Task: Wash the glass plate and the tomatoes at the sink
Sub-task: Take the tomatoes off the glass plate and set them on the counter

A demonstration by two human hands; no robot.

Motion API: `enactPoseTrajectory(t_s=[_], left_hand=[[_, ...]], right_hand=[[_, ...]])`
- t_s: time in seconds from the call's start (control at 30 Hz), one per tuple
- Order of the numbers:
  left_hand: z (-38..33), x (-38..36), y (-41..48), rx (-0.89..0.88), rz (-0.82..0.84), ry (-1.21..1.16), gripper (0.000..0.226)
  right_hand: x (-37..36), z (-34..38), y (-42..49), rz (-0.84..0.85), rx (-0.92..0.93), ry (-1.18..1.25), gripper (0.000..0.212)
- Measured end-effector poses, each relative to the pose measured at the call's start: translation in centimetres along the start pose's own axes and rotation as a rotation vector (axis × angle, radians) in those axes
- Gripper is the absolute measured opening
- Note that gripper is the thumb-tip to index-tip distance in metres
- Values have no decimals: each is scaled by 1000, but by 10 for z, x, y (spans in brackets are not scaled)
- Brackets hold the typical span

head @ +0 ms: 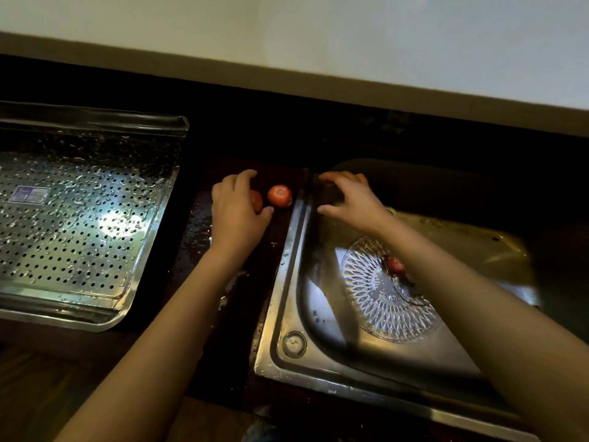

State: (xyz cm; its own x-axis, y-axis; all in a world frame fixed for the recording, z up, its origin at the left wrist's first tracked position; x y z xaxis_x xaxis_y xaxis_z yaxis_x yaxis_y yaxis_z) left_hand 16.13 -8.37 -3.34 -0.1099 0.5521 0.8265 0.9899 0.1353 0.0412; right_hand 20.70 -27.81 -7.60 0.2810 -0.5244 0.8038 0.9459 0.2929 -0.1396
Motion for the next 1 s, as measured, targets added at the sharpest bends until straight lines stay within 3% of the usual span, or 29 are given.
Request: enactPoseTrajectory(t_s=[0.1, 0.27, 0.4, 0.7, 1.0], left_hand=[[-35, -12, -2, -109, 76, 33, 60], [-91, -67, -6, -247, 474, 81, 62], [-123, -104, -12, -286, 641, 90, 62], [-144, -208, -34, -305, 849, 174, 64], [-126, -295, -57, -231, 843, 210, 71]], right_hand=[[12, -22, -11, 79, -51, -40, 65], [29, -58, -39, 240, -125, -86, 71], [45, -94, -63, 257, -248, -35, 69], [21, -202, -123, 236, -489, 66, 65], [-27, -256, -151, 115, -552, 41, 77]])
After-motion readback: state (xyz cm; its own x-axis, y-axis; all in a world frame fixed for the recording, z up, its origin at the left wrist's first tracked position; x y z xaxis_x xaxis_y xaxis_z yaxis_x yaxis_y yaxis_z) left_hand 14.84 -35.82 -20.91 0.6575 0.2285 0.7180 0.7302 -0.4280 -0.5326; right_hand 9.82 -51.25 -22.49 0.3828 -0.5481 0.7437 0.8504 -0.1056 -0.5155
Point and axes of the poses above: each hand's wrist, its own y-axis towards the middle knuckle, its own x-axis out of the back of the hand, z = x × y, the point moved 8 cm from there along y, towards the middle knuckle, and after that the axes turned 1 degree about -x, right-handed, at the moved point
